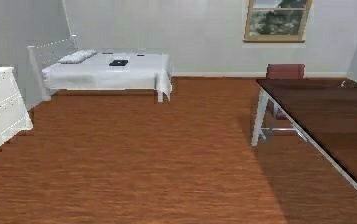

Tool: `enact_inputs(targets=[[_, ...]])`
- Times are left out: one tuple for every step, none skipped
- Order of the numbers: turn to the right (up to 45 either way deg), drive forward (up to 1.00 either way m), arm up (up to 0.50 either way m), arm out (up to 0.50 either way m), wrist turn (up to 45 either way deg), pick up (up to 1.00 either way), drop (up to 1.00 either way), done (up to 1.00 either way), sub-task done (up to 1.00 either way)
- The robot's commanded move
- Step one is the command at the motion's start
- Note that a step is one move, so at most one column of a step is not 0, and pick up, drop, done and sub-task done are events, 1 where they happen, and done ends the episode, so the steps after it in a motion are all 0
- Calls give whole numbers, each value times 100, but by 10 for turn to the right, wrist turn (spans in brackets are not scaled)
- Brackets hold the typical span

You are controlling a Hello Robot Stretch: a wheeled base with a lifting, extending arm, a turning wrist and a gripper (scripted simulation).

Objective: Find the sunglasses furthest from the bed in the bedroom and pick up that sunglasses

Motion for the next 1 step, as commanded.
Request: enact_inputs(targets=[[0,100,0,0,0,0,0,0,0]])
